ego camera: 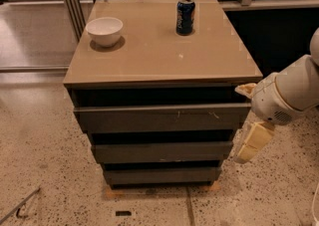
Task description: Open middle drawer
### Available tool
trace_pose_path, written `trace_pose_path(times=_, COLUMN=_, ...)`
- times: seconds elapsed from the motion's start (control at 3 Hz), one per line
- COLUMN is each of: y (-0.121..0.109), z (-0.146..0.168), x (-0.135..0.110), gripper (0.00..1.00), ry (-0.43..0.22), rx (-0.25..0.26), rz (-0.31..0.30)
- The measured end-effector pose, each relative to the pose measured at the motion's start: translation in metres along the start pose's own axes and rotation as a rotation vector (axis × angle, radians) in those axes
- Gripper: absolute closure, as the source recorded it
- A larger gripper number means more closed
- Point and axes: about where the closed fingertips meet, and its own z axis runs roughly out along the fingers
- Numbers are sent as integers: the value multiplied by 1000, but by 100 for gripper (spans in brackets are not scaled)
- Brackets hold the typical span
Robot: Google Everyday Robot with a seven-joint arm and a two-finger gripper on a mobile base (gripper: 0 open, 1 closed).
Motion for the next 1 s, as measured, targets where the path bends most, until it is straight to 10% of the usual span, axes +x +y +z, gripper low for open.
trace_pose_path(times=1.0, y=2, z=128, x=77, gripper=0, ry=86, rx=-9, rz=-166)
